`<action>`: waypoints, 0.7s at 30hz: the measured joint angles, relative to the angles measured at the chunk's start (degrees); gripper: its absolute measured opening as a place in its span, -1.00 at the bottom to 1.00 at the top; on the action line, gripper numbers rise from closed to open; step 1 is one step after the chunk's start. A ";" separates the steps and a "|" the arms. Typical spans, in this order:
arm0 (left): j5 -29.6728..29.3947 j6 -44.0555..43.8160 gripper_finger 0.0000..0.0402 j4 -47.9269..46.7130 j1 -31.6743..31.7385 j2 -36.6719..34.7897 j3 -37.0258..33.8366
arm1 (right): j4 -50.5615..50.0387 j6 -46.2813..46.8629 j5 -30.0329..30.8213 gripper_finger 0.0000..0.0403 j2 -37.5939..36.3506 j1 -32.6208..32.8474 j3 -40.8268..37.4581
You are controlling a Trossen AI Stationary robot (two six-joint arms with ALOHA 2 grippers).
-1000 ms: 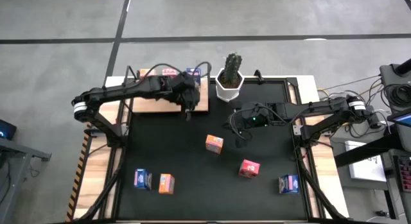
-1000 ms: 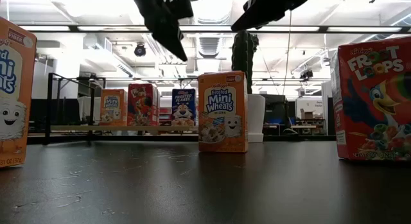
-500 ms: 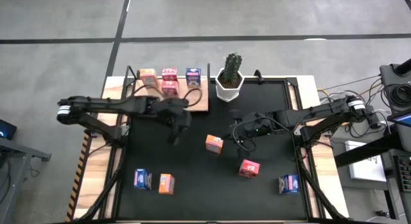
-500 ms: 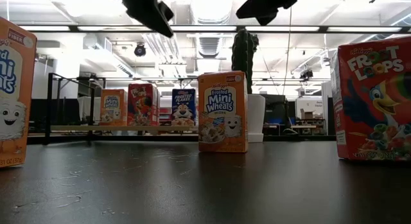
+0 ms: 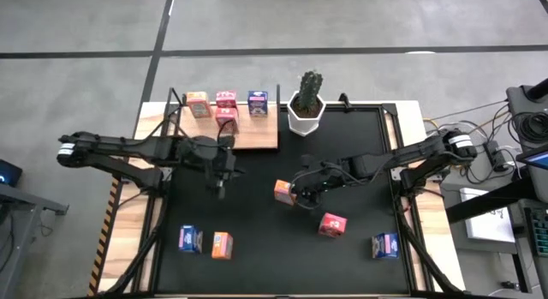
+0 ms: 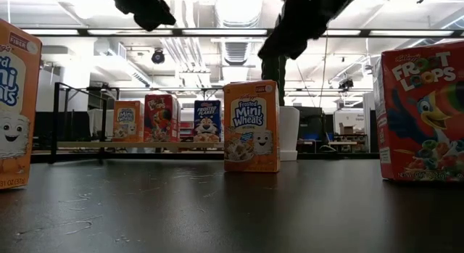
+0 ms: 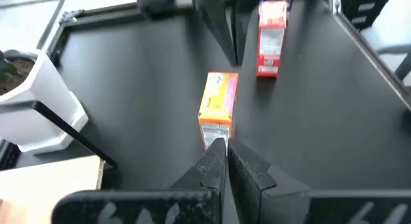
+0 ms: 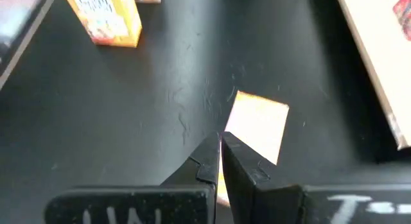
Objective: Stack cereal on shelf
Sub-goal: Put the right orange cereal box on the shelf and align it with the other orange cereal box
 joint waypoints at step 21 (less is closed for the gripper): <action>0.00 0.02 -1.00 3.34 0.00 -1.44 -1.03 | -4.01 4.67 8.13 0.16 3.12 -0.02 2.39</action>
